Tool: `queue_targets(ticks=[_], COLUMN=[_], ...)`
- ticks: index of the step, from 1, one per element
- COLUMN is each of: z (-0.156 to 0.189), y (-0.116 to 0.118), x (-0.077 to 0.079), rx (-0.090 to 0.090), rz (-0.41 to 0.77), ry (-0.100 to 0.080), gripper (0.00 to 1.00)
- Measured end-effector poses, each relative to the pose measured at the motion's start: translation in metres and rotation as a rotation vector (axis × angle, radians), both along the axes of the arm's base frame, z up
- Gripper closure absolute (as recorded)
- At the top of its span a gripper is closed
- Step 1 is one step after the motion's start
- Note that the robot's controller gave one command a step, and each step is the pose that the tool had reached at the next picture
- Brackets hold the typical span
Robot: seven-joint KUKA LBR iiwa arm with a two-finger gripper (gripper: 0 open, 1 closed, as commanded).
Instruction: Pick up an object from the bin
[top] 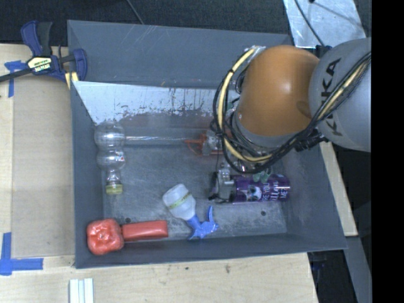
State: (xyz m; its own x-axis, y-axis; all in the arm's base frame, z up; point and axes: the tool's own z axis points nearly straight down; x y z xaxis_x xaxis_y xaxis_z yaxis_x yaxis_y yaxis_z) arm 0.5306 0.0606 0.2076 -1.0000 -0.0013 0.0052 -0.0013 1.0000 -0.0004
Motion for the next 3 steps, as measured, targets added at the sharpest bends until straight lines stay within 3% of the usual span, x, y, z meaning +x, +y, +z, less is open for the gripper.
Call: queue_targets(ticks=[1, 2, 3], z=[0.004, -0.010, -0.073], y=[0.000, -0.018, -0.052], x=[0.002, 0.006, 0.022], rx=[0.001, 0.003, 0.000], rz=[-0.002, 0.061, 0.058], ry=[-0.008, -0.012, -0.014], gripper=[0.00, 0.00, 0.00])
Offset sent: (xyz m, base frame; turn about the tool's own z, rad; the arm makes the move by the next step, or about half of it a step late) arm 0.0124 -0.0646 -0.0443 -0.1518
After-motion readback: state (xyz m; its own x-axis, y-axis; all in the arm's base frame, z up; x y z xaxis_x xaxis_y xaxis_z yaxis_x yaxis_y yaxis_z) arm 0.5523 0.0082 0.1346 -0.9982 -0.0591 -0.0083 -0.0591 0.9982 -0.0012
